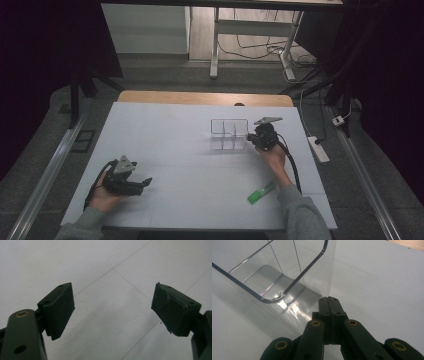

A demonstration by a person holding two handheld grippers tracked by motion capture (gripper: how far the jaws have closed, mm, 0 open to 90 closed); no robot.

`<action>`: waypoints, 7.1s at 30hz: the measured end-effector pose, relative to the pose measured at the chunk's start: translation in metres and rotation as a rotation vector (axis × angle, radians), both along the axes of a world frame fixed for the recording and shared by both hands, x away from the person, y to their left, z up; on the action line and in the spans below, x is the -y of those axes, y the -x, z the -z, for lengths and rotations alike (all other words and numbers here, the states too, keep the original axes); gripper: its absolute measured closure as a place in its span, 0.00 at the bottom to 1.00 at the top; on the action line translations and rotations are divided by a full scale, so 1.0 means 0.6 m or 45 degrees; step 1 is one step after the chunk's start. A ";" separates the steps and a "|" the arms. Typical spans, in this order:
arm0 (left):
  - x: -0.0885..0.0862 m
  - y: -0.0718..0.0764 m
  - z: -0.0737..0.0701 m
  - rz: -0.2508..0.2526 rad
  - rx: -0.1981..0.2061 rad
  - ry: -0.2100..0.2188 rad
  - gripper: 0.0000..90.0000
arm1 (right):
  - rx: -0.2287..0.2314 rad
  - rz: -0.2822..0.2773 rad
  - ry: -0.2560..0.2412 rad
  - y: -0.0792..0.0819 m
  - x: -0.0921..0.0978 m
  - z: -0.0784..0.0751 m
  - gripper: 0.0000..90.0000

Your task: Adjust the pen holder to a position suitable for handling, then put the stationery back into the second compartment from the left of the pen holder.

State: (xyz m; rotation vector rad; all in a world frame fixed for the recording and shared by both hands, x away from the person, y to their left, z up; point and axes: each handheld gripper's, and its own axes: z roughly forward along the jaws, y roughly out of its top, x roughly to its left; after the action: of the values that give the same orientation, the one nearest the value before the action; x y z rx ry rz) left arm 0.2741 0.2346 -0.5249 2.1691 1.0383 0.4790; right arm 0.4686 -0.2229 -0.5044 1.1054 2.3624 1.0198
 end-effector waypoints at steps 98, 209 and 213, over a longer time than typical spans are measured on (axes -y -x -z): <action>-0.003 -0.009 0.010 0.011 -0.003 -0.024 0.20 | 0.067 -0.471 0.019 0.132 0.076 -0.061 0.39; 0.001 -0.003 0.011 0.026 -0.002 -0.048 0.20 | -0.048 -0.790 0.168 0.174 0.034 -0.091 0.74; 0.001 -0.003 0.010 0.026 -0.001 -0.048 0.20 | -0.048 -0.689 0.121 0.167 0.031 -0.091 0.74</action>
State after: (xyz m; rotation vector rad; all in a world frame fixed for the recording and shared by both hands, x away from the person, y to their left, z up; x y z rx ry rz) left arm 0.2760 0.2342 -0.5312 2.2112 1.0140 0.4924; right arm 0.3682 -0.2414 -0.4496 0.4543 2.7792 1.0363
